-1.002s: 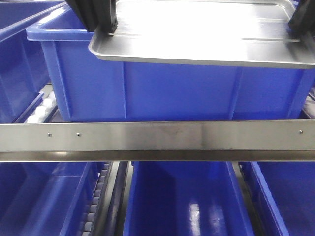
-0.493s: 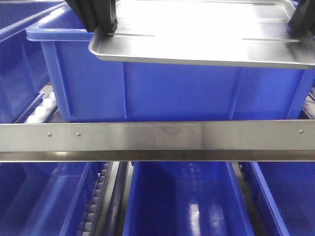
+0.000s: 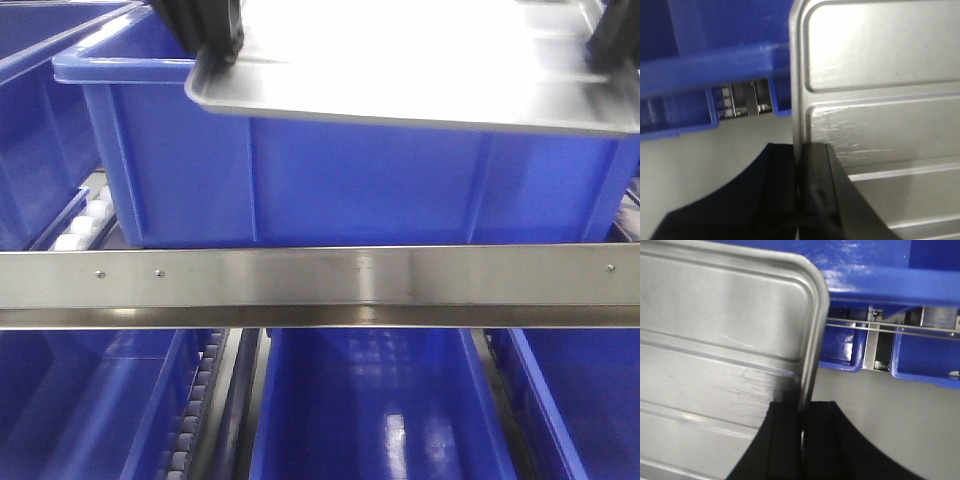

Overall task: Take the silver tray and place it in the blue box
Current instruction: 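Position the held silver tray above the empty blue bin, then lower the silver tray into the blue bin and open both grippers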

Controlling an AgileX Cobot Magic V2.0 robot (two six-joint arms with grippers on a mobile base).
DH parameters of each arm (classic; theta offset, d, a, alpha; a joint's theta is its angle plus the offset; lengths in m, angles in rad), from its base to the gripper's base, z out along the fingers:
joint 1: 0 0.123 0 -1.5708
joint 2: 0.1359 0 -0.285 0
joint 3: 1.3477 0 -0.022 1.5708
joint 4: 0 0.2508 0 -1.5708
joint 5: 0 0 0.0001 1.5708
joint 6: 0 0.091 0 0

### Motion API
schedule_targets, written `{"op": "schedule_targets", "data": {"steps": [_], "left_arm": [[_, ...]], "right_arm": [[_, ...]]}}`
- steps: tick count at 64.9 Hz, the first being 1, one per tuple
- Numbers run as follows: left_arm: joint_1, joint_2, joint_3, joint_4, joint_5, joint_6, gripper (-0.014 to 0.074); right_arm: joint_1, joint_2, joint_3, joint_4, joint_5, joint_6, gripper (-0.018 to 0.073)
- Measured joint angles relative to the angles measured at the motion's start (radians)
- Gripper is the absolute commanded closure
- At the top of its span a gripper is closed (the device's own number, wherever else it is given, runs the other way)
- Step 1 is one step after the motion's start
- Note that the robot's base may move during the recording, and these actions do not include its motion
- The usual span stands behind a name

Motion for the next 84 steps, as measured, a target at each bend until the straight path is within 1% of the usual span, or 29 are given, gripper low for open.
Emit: {"op": "schedule_targets", "data": {"steps": [10,15,22,29,38,45,54,62,75,81,84], "left_arm": [[0.015,0.000,-0.108,0.026,0.000,0.030,0.0701],[0.031,0.000,-0.161,0.033,-0.027,0.048,0.0701],[0.074,0.006,-0.233,0.036,-0.108,0.071,0.0701],[0.108,0.042,-0.260,0.036,-0.165,0.085,0.0701],[0.159,0.128,-0.264,0.034,-0.276,0.084,0.0701],[0.194,0.207,-0.264,0.025,-0.354,0.084,0.0701],[0.224,0.286,-0.264,0.025,-0.393,0.084,0.0701],[0.241,0.341,-0.264,0.014,-0.401,0.084,0.0701],[0.242,0.388,-0.262,0.013,-0.404,0.084,0.0696],[0.244,0.395,-0.262,0.005,-0.404,0.084,0.0651],[0.244,0.397,-0.262,0.000,-0.404,0.084,0.0604]], "right_arm": [[-0.002,-0.002,-0.099,-0.022,0.002,-0.002,0.0501],[-0.006,-0.002,-0.162,-0.040,0.002,-0.004,0.0501],[-0.017,0.032,-0.304,-0.077,0.000,-0.010,0.0501],[-0.033,0.098,-0.390,-0.095,-0.002,-0.016,0.0501],[-0.058,0.227,-0.475,-0.105,-0.022,-0.036,0.0501],[-0.067,0.330,-0.502,-0.116,-0.068,-0.038,0.0501],[-0.069,0.434,-0.505,-0.118,-0.112,-0.040,0.0501],[-0.069,0.505,-0.505,-0.120,-0.141,-0.040,0.0501],[-0.070,0.579,-0.505,-0.124,-0.154,-0.040,0.0499],[-0.071,0.589,-0.505,-0.125,-0.155,-0.040,0.0477],[-0.071,0.590,-0.505,-0.125,-0.157,-0.040,0.0426]]}}
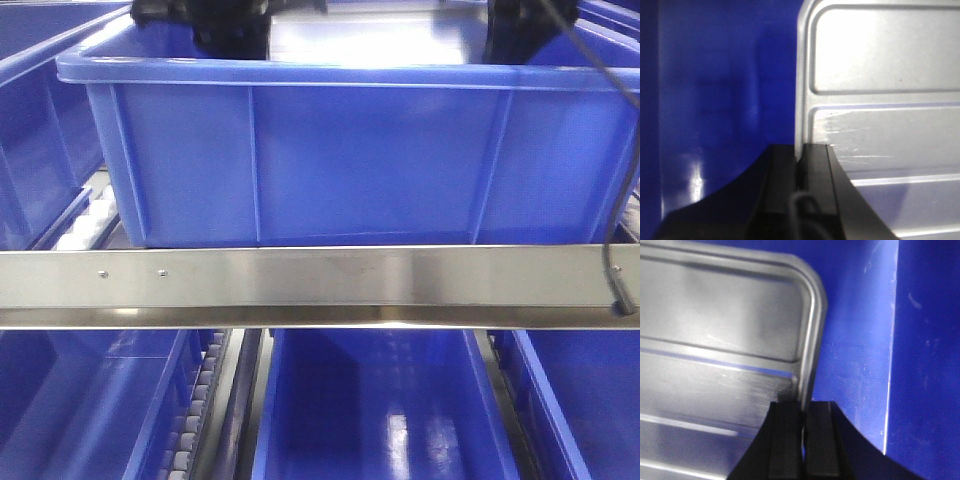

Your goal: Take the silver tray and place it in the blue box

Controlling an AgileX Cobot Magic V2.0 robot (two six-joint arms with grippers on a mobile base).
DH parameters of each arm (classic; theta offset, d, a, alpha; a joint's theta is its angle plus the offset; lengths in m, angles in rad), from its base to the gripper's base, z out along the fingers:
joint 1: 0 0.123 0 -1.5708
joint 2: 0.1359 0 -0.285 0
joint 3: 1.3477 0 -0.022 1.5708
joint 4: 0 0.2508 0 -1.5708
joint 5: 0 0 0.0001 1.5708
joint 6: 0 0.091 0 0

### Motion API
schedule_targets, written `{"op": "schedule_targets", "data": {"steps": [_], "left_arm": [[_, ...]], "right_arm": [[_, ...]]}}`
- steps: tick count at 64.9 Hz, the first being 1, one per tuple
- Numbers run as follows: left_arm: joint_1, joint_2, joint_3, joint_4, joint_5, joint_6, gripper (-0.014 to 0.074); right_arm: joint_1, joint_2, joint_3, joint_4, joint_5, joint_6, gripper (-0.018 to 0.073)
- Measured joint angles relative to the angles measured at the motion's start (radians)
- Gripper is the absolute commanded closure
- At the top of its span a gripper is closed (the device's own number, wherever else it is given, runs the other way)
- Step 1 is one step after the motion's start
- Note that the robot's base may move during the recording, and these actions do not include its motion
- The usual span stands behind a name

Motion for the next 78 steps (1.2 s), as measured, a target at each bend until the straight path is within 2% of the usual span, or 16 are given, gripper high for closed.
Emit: {"op": "schedule_targets", "data": {"steps": [13,18,22,32,38,43,52,58,66,71,78], "left_arm": [[0.000,0.002,0.000,-0.009,-0.013,0.007,0.0284],[-0.002,0.002,0.000,-0.014,-0.021,0.008,0.0190],[-0.003,0.002,0.000,-0.018,-0.026,0.008,0.0155],[-0.003,0.004,-0.007,-0.018,-0.026,0.009,0.0157],[-0.003,0.000,-0.011,-0.020,-0.017,0.011,0.0171],[-0.003,-0.019,-0.025,-0.038,0.006,0.013,0.0213],[-0.003,-0.093,-0.046,-0.045,0.063,0.025,0.0307],[-0.003,-0.166,-0.050,-0.045,0.103,0.069,0.0395],[-0.008,-0.282,-0.022,-0.045,0.166,0.145,0.0589],[-0.015,-0.374,0.061,-0.045,0.182,0.161,0.0708],[-0.035,-0.502,0.232,-0.040,0.161,0.170,0.0692]], "right_arm": [[0.000,0.000,-0.003,0.000,-0.006,-0.003,0.0062],[0.002,0.000,-0.003,0.004,-0.008,-0.006,-0.0034],[0.002,0.000,-0.004,0.005,-0.008,-0.006,-0.0062],[0.002,-0.012,-0.004,0.007,-0.008,-0.006,-0.0024],[0.002,-0.040,-0.004,0.007,-0.008,-0.006,0.0046],[0.002,-0.087,-0.004,0.007,0.003,-0.007,0.0153],[0.002,-0.166,-0.004,0.007,0.050,-0.008,0.0408],[0.002,-0.220,-0.004,0.007,0.081,-0.008,0.0512],[0.002,-0.306,0.045,0.007,0.090,-0.008,0.0510],[0.002,-0.367,0.114,0.007,0.081,-0.014,0.0510],[0.002,-0.464,0.250,0.007,0.042,-0.026,0.0510]]}}
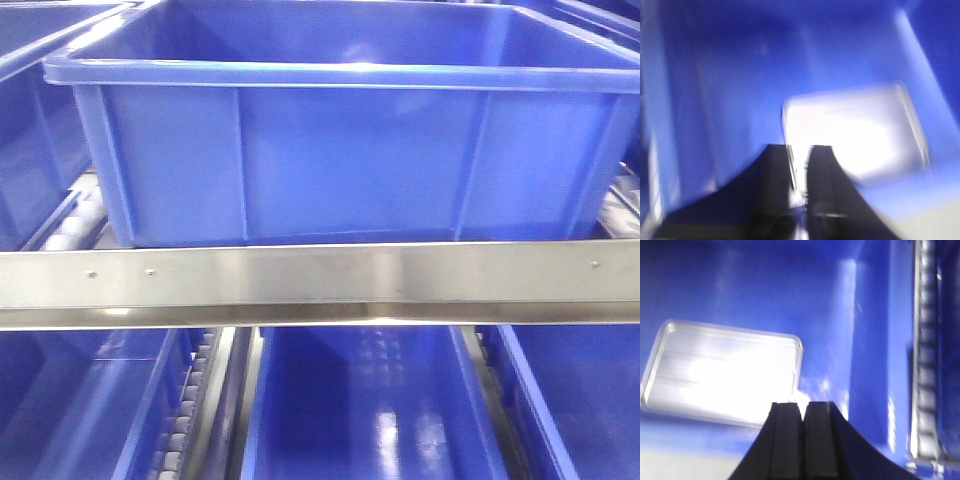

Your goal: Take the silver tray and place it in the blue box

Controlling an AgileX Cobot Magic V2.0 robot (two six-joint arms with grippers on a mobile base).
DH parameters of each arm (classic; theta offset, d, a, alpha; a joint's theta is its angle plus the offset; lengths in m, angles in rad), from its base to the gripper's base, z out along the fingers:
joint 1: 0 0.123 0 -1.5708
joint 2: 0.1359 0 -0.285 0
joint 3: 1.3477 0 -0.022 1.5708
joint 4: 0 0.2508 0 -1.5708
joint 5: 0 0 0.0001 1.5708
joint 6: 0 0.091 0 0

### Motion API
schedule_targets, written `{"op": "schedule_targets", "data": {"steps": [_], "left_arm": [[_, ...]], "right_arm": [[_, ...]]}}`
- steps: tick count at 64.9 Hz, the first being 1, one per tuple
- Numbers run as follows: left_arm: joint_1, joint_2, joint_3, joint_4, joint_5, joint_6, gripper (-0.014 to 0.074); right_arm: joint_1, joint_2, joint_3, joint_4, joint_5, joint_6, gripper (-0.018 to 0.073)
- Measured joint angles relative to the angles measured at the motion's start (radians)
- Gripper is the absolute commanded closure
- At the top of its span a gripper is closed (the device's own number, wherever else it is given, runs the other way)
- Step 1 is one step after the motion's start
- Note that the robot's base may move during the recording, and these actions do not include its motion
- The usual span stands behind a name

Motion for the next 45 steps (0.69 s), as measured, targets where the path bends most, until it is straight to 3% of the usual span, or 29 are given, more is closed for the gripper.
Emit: {"op": "schedule_targets", "data": {"steps": [23,37,45], "left_arm": [[-0.028,-0.460,0.701,0.000,-0.311,0.001,0.0692],[-0.028,-0.702,0.961,0.000,-0.501,0.001,0.0692],[-0.028,-0.828,1.036,0.000,-0.542,0.001,0.0692]], "right_arm": [[0.000,-0.418,0.569,0.000,-0.271,-0.010,0.0510],[0.000,-0.707,0.869,0.000,-0.413,-0.011,0.0510],[0.000,-0.879,0.954,0.000,-0.441,-0.011,0.0510]]}}
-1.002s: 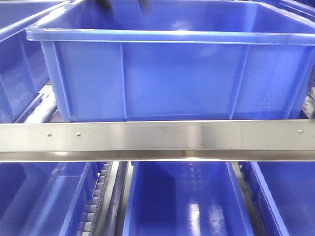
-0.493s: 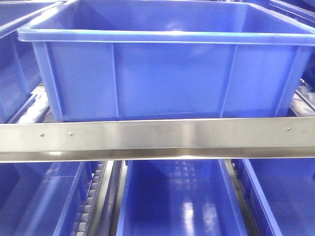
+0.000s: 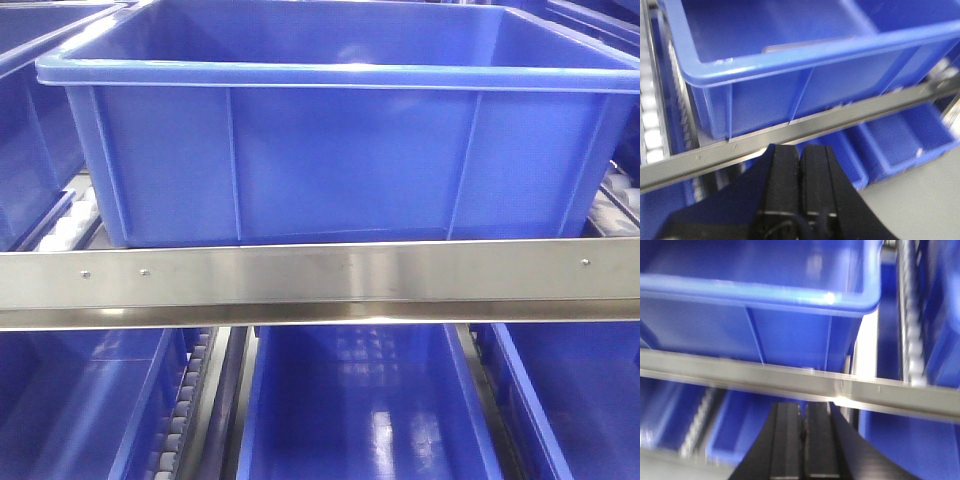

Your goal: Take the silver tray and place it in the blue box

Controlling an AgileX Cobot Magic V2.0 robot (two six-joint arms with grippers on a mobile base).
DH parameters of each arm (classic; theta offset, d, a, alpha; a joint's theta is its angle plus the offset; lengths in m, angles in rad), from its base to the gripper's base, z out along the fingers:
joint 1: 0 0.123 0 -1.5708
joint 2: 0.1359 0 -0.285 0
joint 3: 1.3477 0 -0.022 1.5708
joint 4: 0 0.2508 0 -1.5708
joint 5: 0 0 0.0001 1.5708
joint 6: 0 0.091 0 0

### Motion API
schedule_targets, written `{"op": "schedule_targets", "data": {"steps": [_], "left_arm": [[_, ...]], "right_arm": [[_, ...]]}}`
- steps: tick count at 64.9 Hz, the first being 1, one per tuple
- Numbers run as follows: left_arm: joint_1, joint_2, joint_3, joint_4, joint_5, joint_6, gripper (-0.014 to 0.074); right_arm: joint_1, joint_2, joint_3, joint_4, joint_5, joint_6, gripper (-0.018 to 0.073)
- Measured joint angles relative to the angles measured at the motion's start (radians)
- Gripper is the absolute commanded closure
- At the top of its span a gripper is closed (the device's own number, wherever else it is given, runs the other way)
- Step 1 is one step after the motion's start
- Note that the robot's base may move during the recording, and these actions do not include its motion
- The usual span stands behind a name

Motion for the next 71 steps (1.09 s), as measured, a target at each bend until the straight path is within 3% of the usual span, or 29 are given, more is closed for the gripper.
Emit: {"op": "schedule_targets", "data": {"steps": [16,57,65,71], "left_arm": [[0.000,-0.206,0.029,0.004,-0.016,0.000,0.0692],[0.002,-0.226,0.037,0.006,-0.016,0.006,0.0693],[0.072,-0.276,0.078,-0.034,-0.023,0.087,0.0692],[0.186,-0.365,0.161,-0.104,-0.051,0.173,0.0692]], "right_arm": [[0.000,-0.250,0.021,0.000,-0.012,-0.004,0.0510],[0.000,-0.264,0.021,0.000,-0.004,-0.004,0.0510],[0.000,-0.264,0.021,0.000,-0.004,-0.004,0.0510],[0.000,-0.264,0.021,0.000,-0.002,-0.004,0.0510]]}}
